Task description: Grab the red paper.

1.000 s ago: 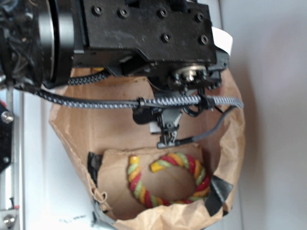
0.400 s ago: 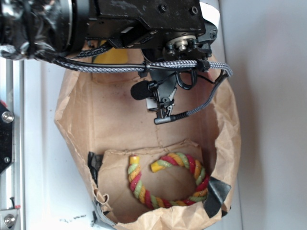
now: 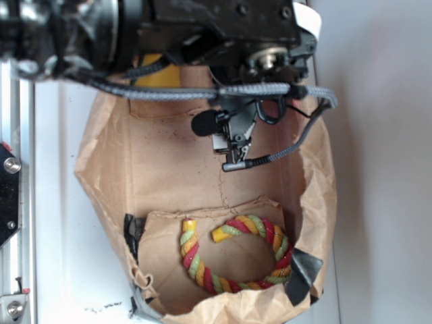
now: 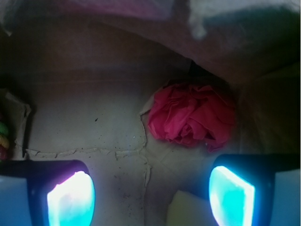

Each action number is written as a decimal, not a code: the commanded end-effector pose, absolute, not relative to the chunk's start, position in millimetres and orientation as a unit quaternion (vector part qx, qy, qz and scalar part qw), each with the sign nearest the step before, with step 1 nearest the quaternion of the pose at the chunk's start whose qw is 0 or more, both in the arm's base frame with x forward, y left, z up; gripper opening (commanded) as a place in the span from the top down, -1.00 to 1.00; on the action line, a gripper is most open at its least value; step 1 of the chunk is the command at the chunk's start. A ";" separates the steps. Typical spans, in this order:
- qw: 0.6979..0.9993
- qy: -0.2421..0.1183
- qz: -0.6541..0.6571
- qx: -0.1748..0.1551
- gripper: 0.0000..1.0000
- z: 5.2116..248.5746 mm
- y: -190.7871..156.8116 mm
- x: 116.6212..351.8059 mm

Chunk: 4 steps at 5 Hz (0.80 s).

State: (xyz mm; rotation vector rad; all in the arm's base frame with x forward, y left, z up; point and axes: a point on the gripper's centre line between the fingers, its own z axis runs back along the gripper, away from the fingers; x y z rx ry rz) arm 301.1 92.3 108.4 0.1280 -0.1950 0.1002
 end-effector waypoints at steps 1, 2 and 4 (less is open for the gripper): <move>0.989 -0.117 0.045 0.074 -1.00 123.3 100.5 308.9; 0.983 -0.107 -0.089 0.117 -1.00 117.5 117.1 311.9; 0.939 -0.133 -0.291 0.127 -1.00 116.5 101.5 304.3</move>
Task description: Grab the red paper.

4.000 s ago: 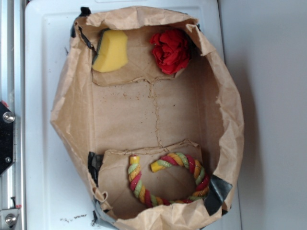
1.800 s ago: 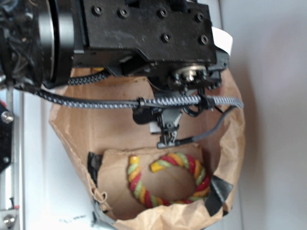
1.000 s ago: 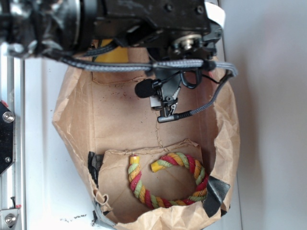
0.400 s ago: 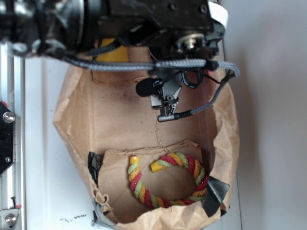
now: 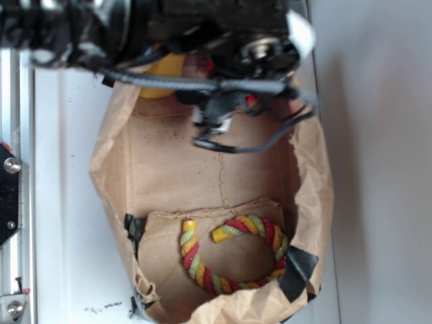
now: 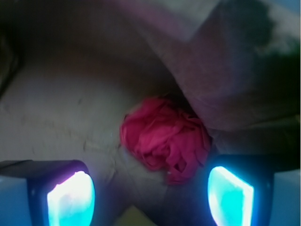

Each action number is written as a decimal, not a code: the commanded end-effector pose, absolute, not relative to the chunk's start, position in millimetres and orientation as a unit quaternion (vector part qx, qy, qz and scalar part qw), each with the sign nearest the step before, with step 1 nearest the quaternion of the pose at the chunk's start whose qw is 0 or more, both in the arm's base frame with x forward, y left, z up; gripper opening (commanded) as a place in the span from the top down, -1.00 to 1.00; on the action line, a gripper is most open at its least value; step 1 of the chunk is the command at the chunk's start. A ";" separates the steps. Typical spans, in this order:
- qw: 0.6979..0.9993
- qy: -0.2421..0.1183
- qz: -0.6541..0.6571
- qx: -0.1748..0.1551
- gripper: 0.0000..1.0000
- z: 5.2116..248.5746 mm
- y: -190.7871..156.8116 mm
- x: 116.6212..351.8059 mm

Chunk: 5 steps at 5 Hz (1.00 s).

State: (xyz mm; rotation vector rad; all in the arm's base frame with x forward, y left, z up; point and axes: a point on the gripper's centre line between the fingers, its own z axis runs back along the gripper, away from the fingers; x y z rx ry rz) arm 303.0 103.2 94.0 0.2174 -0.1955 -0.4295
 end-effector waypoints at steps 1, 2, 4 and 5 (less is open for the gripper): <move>0.928 -0.150 -0.315 0.127 -1.00 123.8 89.4 295.4; 0.923 -0.153 -0.332 0.120 -1.00 123.4 83.8 294.7; 0.927 -0.137 -0.319 0.142 -1.00 107.7 95.2 303.2; 0.923 -0.142 -0.324 0.155 -1.00 101.8 97.7 309.4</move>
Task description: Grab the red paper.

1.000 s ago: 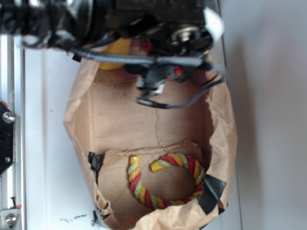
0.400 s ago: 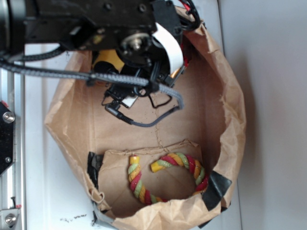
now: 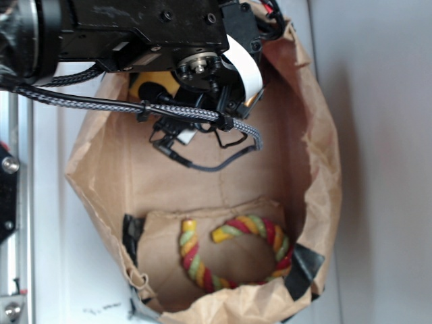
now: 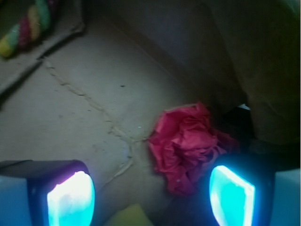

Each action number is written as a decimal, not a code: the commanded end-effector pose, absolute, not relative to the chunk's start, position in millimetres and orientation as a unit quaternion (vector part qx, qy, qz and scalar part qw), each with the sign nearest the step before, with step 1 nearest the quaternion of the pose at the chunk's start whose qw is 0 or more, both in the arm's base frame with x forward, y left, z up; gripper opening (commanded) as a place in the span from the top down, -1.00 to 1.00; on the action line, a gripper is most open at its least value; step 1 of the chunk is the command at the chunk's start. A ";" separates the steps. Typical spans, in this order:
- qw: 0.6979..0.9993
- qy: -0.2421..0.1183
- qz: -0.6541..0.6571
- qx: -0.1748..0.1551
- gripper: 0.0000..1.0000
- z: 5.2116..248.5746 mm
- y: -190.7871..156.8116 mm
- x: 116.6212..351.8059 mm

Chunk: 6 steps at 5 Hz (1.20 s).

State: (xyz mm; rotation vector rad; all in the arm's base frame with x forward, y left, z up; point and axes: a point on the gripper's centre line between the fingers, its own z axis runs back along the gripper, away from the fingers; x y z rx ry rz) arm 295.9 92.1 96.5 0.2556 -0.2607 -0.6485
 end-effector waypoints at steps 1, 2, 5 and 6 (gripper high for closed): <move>0.919 -0.147 -0.330 0.161 -1.00 96.8 99.9 314.2; 0.914 -0.152 -0.334 0.170 -1.00 92.6 101.1 320.6; 0.914 -0.138 -0.348 0.156 -1.00 77.6 93.7 330.5; 0.909 -0.150 -0.359 0.146 -1.00 82.6 86.6 323.6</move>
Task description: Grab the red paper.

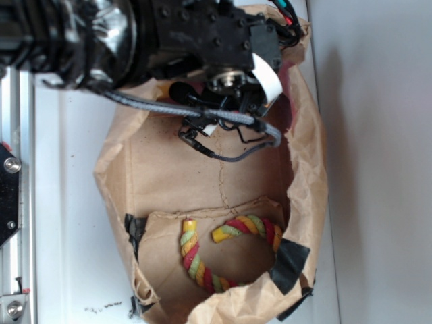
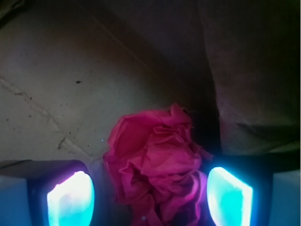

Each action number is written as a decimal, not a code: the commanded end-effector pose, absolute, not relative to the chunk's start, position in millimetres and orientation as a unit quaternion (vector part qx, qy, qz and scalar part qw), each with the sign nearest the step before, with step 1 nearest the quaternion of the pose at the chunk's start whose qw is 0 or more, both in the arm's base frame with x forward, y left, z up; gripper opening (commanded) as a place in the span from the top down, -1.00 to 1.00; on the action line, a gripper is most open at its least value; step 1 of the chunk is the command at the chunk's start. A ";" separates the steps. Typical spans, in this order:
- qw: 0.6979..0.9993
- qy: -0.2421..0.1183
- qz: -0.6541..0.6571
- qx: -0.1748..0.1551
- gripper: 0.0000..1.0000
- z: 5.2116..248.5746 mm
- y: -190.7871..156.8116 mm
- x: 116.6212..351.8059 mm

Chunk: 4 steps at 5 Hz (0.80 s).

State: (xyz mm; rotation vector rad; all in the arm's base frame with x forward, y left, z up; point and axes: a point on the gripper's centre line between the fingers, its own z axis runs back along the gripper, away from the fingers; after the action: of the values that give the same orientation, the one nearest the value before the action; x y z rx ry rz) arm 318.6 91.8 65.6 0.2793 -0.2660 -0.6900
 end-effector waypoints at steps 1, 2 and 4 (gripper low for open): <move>0.910 -0.155 -0.355 0.149 -1.00 84.2 89.0 325.6; 0.912 -0.155 -0.345 0.158 -1.00 83.3 95.1 330.2; 0.916 -0.147 -0.337 0.160 -1.00 72.9 97.0 347.3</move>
State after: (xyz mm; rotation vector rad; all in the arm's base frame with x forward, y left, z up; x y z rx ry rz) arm 331.9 93.8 56.3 0.2798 -0.2607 -0.6762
